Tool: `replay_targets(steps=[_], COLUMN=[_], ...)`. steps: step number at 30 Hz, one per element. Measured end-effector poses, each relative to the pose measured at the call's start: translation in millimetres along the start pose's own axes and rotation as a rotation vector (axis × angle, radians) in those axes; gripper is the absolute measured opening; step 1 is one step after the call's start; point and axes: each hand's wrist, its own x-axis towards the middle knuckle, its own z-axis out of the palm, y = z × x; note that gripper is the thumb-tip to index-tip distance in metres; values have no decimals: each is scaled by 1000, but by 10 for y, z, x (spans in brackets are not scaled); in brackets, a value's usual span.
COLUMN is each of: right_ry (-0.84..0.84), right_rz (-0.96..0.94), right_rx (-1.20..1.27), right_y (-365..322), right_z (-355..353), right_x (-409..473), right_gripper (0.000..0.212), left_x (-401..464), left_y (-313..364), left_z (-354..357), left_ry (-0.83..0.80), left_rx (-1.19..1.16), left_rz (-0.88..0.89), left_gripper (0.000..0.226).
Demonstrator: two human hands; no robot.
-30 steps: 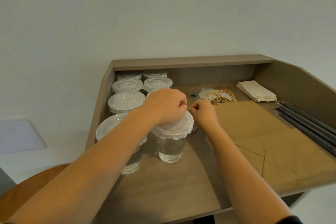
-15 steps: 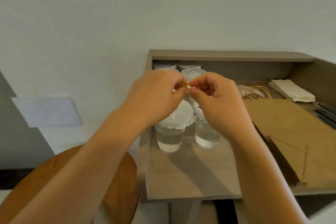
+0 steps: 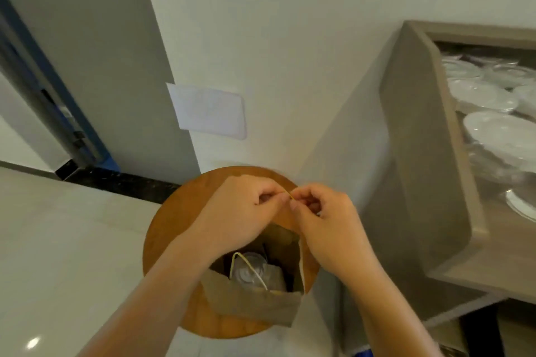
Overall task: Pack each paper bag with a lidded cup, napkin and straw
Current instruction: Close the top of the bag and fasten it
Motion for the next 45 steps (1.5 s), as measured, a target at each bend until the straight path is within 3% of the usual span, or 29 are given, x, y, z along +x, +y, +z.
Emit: replay_targets(steps=[4,7,11,13,16,22,25,27,30,31,35,41,45], right_ry=[-162,-306,-483,-465,-360,-219,-286,-358,-403,-388,-372,-277,-108], right_rz=[138,261,365,411,447,405,396,419,460,458,387,229,103], right_rx=[-49,-69,-37,18,38,-13,-9,-54,-179,-216,-322,-513,-443], right_y=[346,581,710,717,738,893,986,1077,1236,1282,1378,1395,1436], right_z=[551,781,848,852,840,831,867,931,1050,1078,1113,1132,1096], right_x=[76,43,13,26,48,0,-22,-15,64,109,283,325,237], right_gripper=[17,21,14,10,10,12,13,12,14,15,11,15,9], left_x=[-142,-202,-222,-191,-62,162,237,275,334,356,435,391,357], left_y=[-768,-1293,-1670,-1740,-1736,-1774,-1814,-1846,-1829,-1815,-1790,-1833,-1818], left_z=[48,136,271,355,539,845,895,899,857,848,815,821,828], left_ry=[-87,-80,-413,-514,-491,-300,-225,-245,-356,-402,-495,-409,-330], left_rx=[114,265,445,527,571,379,333,368,454,464,489,442,356], left_rz=[-116,-254,-260,-207,-121,-110,-162,-138,-59,-53,-76,-113,-179], left_gripper=[17,55,106,126,136,129,114,91,38,32,23,16,25])
